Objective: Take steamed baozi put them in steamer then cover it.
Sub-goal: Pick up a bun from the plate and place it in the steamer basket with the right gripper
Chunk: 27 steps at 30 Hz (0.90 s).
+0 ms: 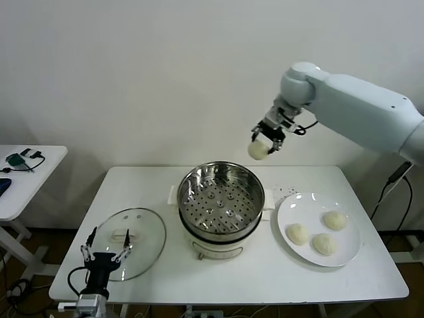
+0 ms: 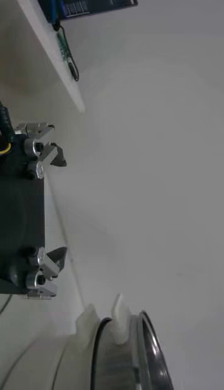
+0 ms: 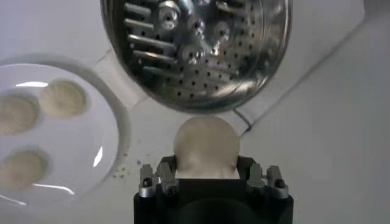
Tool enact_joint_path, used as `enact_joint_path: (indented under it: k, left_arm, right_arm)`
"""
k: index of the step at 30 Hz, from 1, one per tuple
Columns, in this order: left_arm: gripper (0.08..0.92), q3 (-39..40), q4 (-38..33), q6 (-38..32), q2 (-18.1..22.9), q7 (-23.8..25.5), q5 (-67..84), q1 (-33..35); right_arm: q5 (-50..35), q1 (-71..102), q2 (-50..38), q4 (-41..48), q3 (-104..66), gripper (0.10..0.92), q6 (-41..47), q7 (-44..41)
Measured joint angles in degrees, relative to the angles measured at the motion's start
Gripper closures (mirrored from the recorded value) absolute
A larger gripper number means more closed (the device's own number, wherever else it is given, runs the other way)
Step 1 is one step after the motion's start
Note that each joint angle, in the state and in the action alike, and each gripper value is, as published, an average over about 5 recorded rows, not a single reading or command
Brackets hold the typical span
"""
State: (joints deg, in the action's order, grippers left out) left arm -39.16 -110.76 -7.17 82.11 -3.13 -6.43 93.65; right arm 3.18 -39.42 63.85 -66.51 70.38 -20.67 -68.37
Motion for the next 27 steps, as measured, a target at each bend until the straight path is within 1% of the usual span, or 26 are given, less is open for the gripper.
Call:
enact_joint_path:
  k: [8, 14, 20, 27]
  left_arm:
    - [0.177, -0.2, -0.52, -0.28, -0.74, 0.2, -0.25, 1.1]
    - [0.177, -0.54, -0.9, -0.21, -1.02, 0.24, -0.24, 1.31]
    - [0.177, -0.71, -0.96, -0.11, -1.39, 0.27, -0.19, 1.41]
    - [0.177, -1.1, -0.57, -0.23, -1.41, 0.15, -0.01, 1.69]
  right_arm:
    - [12.1, 6.25, 5.77, -0.88, -3.19, 0.368, -6.18, 1.32]
    - [21.25, 11.92, 8.38, -0.52, -6.06, 0.366, -9.48, 2.32]
    - [27.03, 16.11, 9.72, 0.27, -7.69, 0.363, -11.07, 2.76]
    - [31.35, 19.32, 10.42, 1.09, -9.05, 0.354, -12.13, 3.05]
